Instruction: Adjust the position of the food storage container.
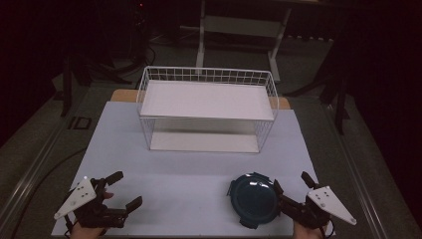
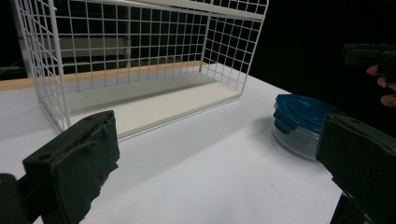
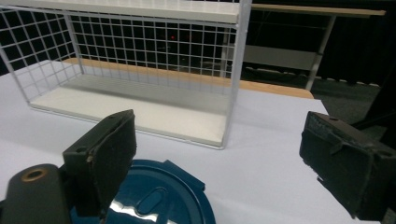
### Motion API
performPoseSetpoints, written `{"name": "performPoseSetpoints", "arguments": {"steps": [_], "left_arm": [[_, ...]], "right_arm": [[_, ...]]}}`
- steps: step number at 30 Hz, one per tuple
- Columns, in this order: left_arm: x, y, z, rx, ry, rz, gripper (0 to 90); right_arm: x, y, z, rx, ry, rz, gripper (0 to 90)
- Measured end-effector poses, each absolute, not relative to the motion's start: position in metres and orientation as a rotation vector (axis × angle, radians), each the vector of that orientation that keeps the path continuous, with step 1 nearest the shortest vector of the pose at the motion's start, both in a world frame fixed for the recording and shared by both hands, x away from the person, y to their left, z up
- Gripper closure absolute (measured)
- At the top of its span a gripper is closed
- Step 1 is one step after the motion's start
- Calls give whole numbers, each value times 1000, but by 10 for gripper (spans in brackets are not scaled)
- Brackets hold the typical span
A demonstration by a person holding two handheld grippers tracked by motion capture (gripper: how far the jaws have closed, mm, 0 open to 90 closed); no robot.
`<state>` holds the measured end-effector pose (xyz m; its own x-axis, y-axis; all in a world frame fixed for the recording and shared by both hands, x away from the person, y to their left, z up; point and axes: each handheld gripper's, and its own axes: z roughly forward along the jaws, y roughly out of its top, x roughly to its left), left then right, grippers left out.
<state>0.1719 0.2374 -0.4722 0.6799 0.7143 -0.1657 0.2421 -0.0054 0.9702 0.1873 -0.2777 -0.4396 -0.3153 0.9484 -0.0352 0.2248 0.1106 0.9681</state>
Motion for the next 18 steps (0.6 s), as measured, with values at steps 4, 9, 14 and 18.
{"name": "performPoseSetpoints", "arguments": {"steps": [4, 9, 14, 18], "left_arm": [[173, 237, -472, 1579, 796, 443, 0], [173, 237, -472, 1577, 805, 442, 0], [174, 236, -473, 1584, 806, 435, 0], [175, 235, -473, 1589, 795, 429, 0]], "right_arm": [[186, -276, -436, 1150, 1667, 1251, 109], [189, -276, -428, 1152, 1729, 1250, 108], [189, -283, -420, 1132, 1825, 1274, 109], [186, -293, -423, 1142, 1874, 1240, 229]]}}
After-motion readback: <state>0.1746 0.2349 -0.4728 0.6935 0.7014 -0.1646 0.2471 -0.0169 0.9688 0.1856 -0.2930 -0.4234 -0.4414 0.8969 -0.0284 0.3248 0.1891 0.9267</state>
